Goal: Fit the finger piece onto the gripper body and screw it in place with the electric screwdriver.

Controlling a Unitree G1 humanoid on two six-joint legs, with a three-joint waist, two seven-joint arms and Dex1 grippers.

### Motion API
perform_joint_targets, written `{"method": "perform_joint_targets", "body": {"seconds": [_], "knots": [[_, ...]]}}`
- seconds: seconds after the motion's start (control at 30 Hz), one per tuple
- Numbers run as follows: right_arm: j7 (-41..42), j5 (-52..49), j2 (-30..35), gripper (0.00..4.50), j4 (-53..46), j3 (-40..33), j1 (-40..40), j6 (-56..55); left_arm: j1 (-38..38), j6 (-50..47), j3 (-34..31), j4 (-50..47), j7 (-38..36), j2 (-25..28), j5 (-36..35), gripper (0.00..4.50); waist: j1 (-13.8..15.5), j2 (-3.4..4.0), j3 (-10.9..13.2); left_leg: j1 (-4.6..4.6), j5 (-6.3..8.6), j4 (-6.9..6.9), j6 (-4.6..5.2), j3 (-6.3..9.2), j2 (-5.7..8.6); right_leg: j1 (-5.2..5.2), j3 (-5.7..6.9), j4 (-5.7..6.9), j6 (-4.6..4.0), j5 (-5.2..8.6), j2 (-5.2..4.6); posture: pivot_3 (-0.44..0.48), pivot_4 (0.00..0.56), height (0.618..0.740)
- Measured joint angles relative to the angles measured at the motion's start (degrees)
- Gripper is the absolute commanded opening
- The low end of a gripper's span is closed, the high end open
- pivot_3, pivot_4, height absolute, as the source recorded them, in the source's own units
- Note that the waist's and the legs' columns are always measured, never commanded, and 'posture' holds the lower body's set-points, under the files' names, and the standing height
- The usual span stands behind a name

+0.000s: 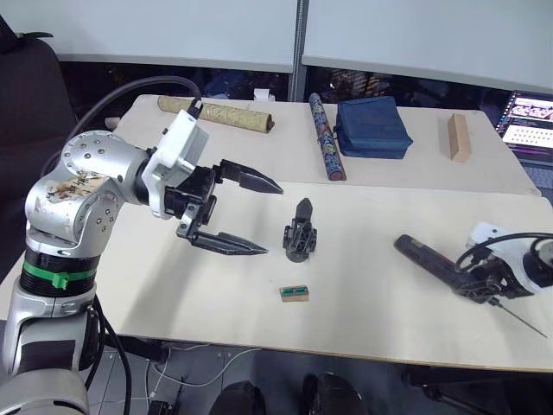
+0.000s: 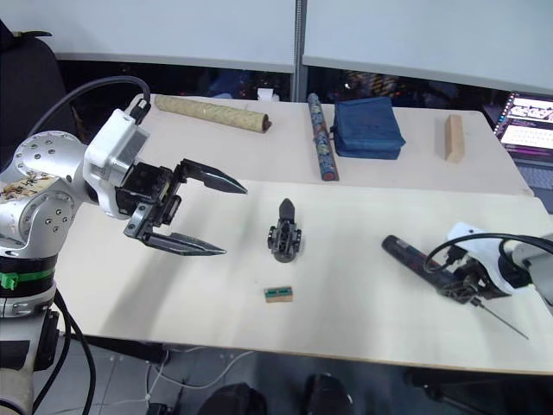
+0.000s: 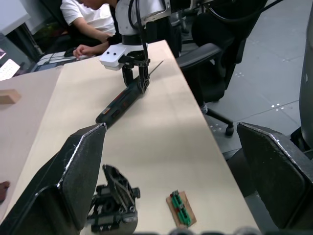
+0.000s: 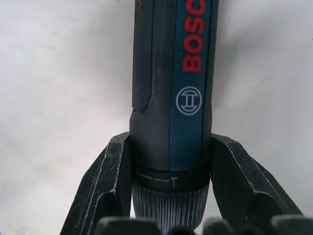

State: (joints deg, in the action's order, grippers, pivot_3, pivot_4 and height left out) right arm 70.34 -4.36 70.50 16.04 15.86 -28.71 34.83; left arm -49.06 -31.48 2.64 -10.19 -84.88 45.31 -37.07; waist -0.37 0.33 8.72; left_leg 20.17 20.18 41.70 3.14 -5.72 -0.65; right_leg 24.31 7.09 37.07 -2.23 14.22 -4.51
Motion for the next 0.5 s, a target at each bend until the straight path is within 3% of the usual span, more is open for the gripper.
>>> {"method": "perform_joint_targets", "body": {"seconds": [0.03, 0.17, 0.2, 0.4, 0.5], "knots": [[0.9, 1.5, -0.7, 2.91, 1.0, 1.6, -2.1, -0.1, -0.1, 0.2, 0.1, 0.1, 0.0, -0.1, 0.1, 4.50, -0.1, 0.00, 0.0, 0.01, 0.00, 0.00, 0.00, 0.00, -0.03, 0.02, -0.01, 0.01, 0.00, 0.00, 0.00, 0.000, 0.150, 0.740], [6.1, 6.4, -2.9, 4.31, 3.3, 6.8, -7.8, 0.4, -0.2, 0.4, 0.7, 0.0, 0.3, -0.4, 0.9, 4.50, -0.2, 0.01, 0.0, 0.04, 0.00, -0.04, -0.01, 0.02, -0.10, 0.09, -0.01, 0.02, -0.02, 0.01, 0.08, 0.000, 0.150, 0.740], [7.3, 7.4, -3.1, 4.46, 3.3, 7.7, -8.6, 0.3, -0.2, 0.4, 0.7, -0.1, 0.5, -0.4, 0.9, 4.50, -0.2, 0.01, 0.0, 0.04, 0.00, -0.04, -0.01, 0.02, -0.10, 0.09, 0.00, 0.02, -0.02, 0.01, 0.08, 0.000, 0.150, 0.740], [10.9, 13.9, -6.2, 4.46, 6.0, 12.4, -13.2, 4.9, 1.3, -0.2, -0.1, -1.7, 2.5, -0.2, 0.4, 4.50, -0.2, -0.06, 0.0, 0.04, 0.00, 0.02, 0.00, 0.04, -0.09, 0.02, -0.02, 0.02, -0.02, 0.00, 0.04, 0.000, 0.150, 0.740], [12.0, 16.0, -7.5, 3.61, 8.3, 12.9, -14.7, 5.5, 2.7, -0.3, -0.4, -3.1, 3.1, 0.1, -0.3, 4.50, -0.2, -0.16, 0.0, 0.04, 0.00, 0.03, -0.01, 0.09, -0.09, 0.00, -0.01, 0.01, -0.02, 0.00, 0.04, 0.000, 0.150, 0.740]]}}
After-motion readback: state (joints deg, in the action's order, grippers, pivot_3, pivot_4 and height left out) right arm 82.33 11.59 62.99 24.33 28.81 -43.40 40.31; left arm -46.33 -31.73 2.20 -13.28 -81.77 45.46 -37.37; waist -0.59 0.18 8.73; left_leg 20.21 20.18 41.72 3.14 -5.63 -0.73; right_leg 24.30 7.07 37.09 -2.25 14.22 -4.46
